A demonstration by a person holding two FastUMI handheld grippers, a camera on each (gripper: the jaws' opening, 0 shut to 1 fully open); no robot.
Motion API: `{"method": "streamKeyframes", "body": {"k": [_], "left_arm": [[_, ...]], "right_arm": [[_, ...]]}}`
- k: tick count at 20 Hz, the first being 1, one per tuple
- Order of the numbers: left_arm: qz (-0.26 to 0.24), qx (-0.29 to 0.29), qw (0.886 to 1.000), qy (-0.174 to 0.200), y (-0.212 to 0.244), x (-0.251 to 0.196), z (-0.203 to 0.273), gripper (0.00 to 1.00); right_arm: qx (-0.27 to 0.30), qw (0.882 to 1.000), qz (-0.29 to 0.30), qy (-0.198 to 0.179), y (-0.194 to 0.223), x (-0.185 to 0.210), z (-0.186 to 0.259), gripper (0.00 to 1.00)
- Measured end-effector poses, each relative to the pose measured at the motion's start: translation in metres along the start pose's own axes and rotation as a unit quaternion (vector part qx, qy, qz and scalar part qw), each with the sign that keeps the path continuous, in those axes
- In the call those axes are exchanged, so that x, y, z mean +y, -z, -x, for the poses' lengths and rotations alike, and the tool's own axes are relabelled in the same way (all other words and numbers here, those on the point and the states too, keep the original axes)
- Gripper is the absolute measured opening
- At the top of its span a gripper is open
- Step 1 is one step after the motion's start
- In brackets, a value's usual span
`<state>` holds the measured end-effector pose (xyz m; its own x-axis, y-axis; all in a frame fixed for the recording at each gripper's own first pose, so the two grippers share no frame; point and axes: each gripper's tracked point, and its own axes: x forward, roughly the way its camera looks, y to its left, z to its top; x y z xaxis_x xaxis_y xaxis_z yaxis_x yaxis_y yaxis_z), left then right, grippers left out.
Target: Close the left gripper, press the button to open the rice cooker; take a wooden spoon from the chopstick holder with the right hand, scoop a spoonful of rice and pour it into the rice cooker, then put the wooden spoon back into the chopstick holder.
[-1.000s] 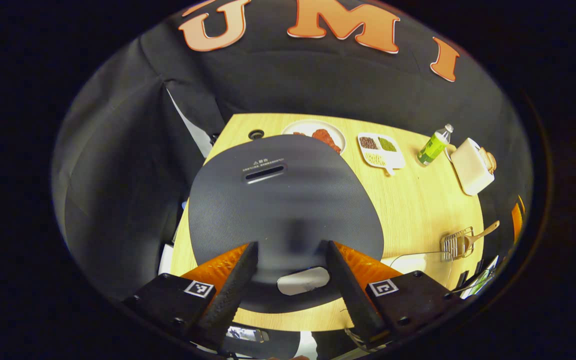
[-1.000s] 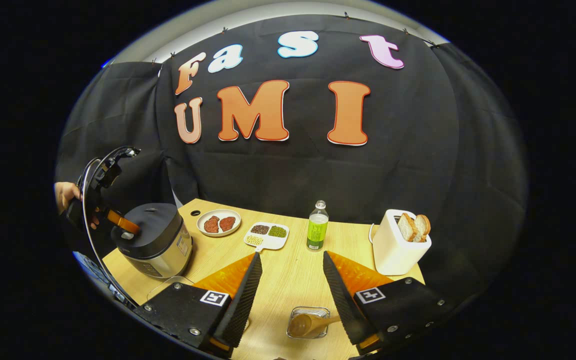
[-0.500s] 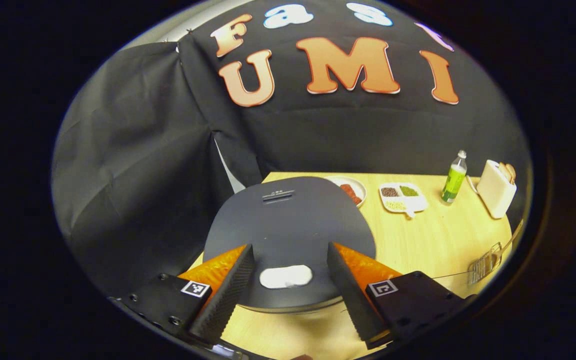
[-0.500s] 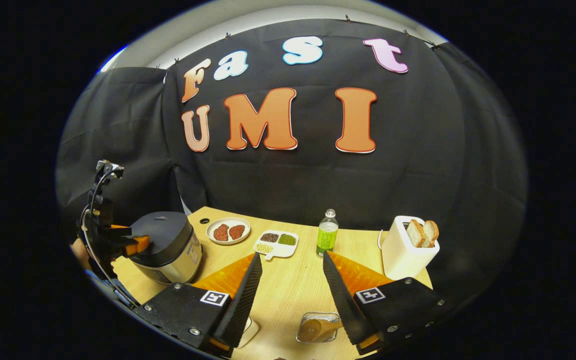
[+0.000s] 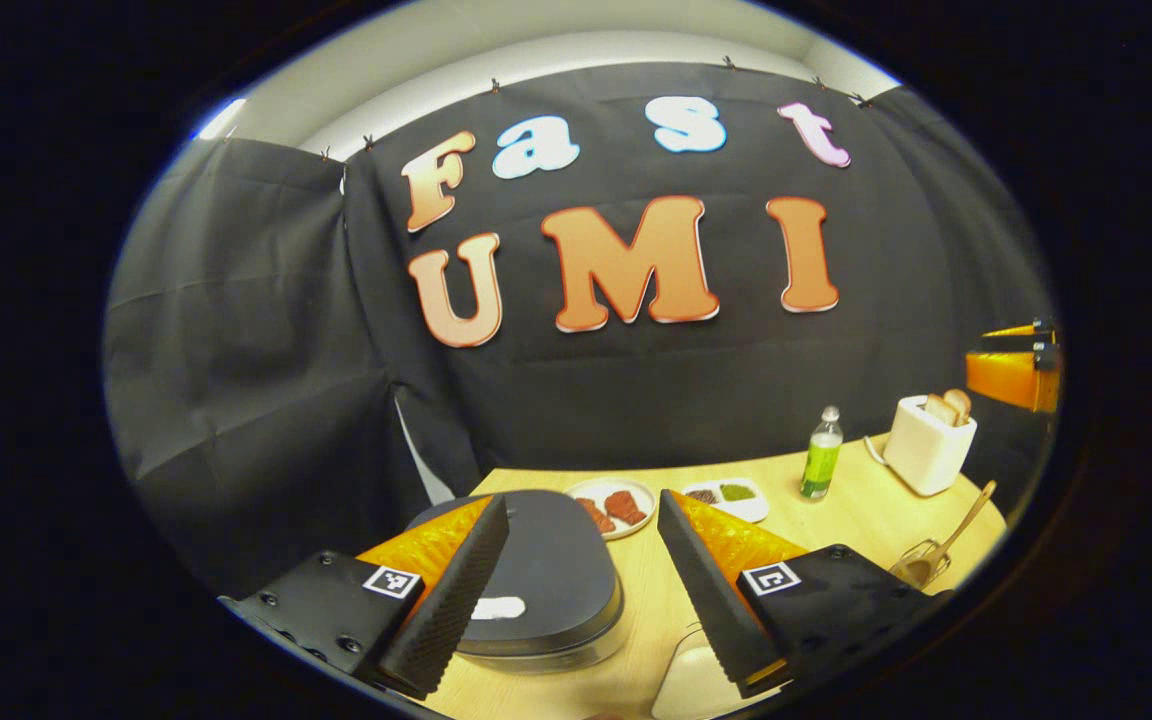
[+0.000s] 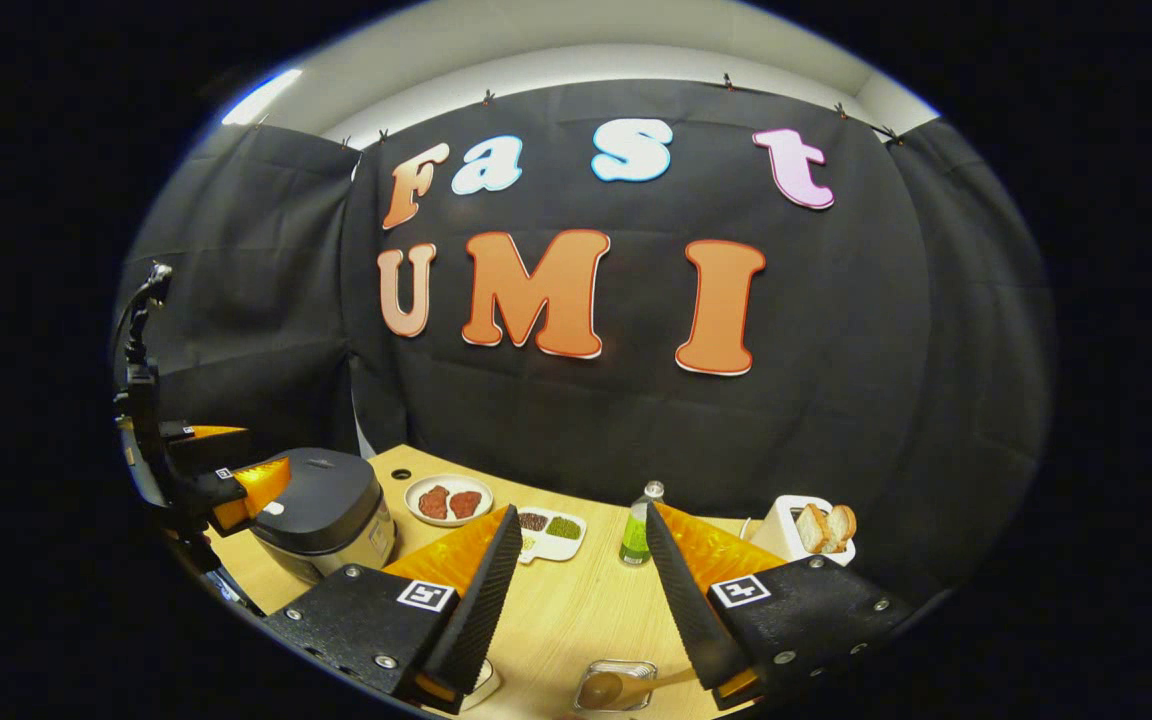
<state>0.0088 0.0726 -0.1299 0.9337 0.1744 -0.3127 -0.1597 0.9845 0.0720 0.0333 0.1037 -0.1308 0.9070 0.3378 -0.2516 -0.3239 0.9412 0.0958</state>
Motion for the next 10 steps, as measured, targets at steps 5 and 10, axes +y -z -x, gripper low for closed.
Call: {"method": "streamKeyframes", "body": {"k": [5, 10], "left_arm": [[0.007, -0.064, 0.998, 0.029, -0.055, -0.025, 0.017, 0.99], [0.013, -0.098, 0.994, 0.048, -0.079, -0.041, 0.028, 1.0]], "right_arm": [[-0.036, 0.999, -0.002, 0.011, -0.027, -0.004, 0.008, 0.81], [-0.075, 0.997, -0.001, 0.022, -0.052, -0.009, 0.016, 0.83]]}}
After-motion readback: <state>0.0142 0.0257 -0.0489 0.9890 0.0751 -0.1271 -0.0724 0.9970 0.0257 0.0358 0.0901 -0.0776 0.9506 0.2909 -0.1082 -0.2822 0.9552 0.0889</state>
